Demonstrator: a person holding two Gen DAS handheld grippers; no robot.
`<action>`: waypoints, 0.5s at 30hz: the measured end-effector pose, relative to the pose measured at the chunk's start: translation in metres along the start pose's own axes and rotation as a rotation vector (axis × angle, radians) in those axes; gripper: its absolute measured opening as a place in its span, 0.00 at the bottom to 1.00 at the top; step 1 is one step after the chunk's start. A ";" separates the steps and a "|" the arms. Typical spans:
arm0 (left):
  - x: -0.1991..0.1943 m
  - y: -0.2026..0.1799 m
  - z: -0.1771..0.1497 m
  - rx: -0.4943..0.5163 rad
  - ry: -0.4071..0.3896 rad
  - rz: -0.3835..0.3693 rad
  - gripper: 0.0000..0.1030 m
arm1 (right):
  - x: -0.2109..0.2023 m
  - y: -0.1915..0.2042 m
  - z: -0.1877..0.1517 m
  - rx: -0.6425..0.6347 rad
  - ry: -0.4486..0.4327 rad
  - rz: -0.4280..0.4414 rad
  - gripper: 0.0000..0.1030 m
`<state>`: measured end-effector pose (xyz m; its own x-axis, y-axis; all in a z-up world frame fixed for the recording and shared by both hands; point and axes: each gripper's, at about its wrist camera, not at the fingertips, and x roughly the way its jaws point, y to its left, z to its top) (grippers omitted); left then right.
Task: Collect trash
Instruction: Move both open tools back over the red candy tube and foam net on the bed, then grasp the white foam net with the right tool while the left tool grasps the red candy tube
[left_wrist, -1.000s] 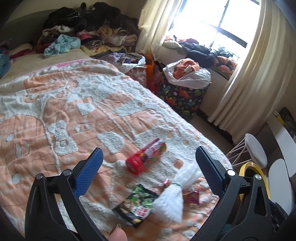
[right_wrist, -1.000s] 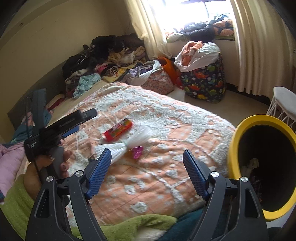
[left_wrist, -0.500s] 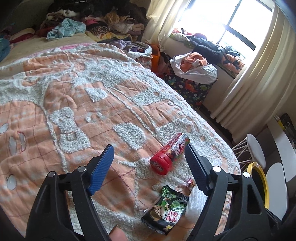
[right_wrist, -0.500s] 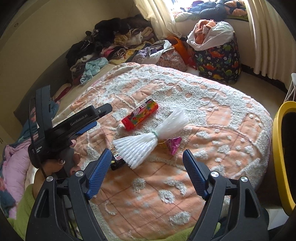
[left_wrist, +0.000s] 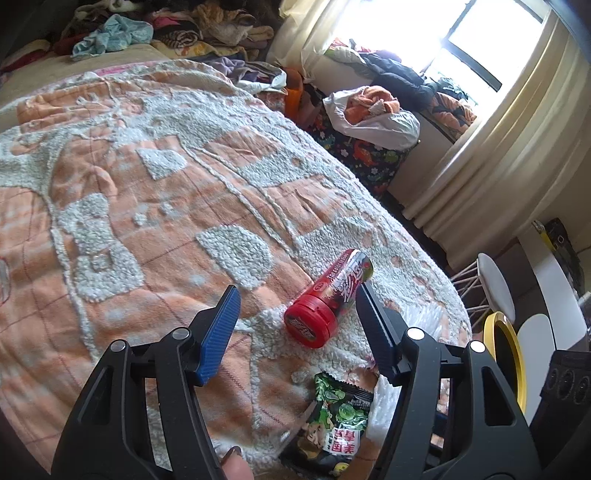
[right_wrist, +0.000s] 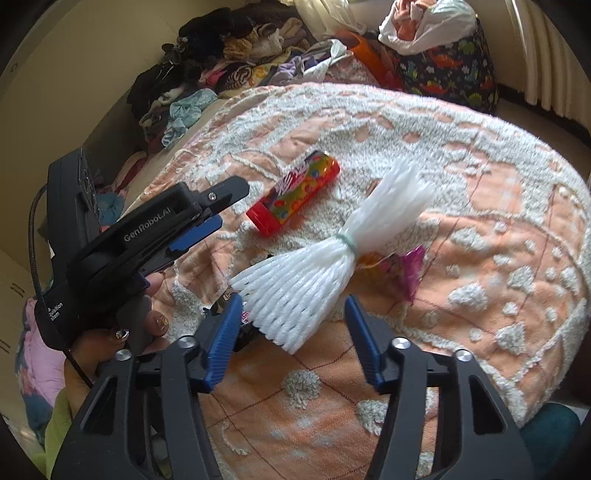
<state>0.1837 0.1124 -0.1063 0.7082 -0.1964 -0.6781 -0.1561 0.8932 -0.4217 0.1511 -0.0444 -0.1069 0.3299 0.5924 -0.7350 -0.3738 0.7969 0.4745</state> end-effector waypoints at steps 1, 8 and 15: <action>0.003 -0.001 -0.001 0.004 0.010 -0.004 0.52 | 0.002 -0.002 0.000 0.007 0.008 0.011 0.40; 0.020 -0.007 -0.005 0.023 0.059 -0.018 0.52 | -0.005 -0.006 -0.005 0.017 0.012 0.063 0.17; 0.028 -0.014 -0.007 0.052 0.068 -0.013 0.47 | -0.019 -0.004 -0.011 -0.020 -0.012 0.054 0.14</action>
<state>0.2010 0.0921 -0.1236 0.6617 -0.2336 -0.7125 -0.1094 0.9100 -0.3999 0.1372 -0.0601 -0.1003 0.3190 0.6360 -0.7027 -0.4089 0.7612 0.5033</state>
